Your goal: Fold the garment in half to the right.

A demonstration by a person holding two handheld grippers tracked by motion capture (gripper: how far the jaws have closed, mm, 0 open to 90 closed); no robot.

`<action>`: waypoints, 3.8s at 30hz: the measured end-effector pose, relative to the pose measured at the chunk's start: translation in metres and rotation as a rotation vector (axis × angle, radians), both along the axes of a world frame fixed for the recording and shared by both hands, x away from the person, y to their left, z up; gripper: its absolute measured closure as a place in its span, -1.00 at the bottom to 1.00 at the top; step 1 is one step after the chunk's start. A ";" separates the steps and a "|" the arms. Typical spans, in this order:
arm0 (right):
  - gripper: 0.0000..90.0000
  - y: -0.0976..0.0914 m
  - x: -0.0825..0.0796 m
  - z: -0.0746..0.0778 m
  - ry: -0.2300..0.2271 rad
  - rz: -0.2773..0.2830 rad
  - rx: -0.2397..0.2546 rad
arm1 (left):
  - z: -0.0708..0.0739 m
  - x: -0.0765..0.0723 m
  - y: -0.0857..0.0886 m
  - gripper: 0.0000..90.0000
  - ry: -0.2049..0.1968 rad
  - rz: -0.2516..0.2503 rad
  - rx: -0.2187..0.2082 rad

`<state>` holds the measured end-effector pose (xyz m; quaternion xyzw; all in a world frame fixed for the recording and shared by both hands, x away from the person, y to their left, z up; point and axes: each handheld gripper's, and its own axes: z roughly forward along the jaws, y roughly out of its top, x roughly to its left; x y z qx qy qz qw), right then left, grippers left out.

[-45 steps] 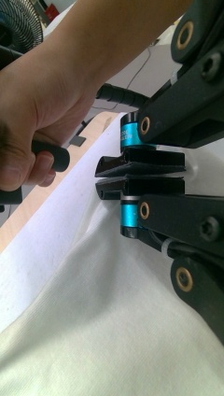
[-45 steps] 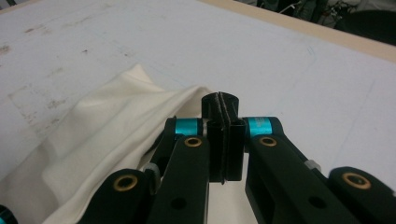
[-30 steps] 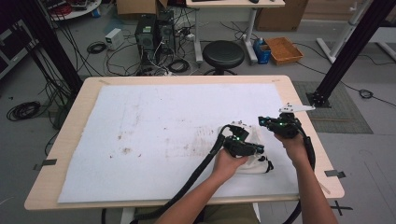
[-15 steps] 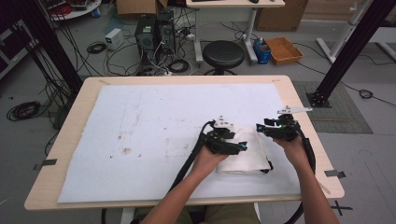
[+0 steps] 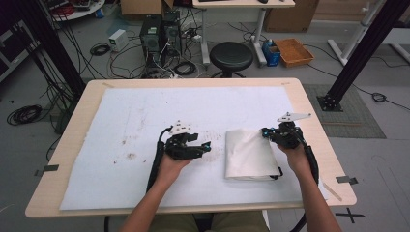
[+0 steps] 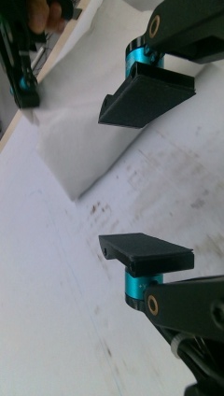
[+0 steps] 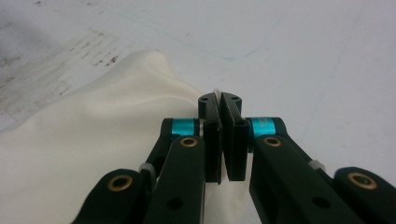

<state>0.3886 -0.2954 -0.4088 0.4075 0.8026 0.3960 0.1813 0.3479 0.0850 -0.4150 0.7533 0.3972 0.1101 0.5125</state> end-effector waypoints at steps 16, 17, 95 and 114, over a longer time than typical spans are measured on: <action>0.12 -0.016 -0.043 0.005 0.014 -0.073 0.014 | -0.001 -0.007 0.055 -0.20 0.016 0.085 -0.024; 0.08 -0.014 -0.051 0.004 0.054 -0.034 0.016 | -0.001 -0.008 0.059 -0.20 0.015 0.091 -0.028; -0.57 -0.070 -0.072 0.003 -0.229 -0.097 0.061 | -0.005 -0.013 0.125 -0.43 -0.155 0.107 -0.044; -0.57 -0.061 -0.067 0.000 -0.216 -0.069 0.062 | -0.009 -0.017 0.132 -0.43 -0.146 0.101 -0.040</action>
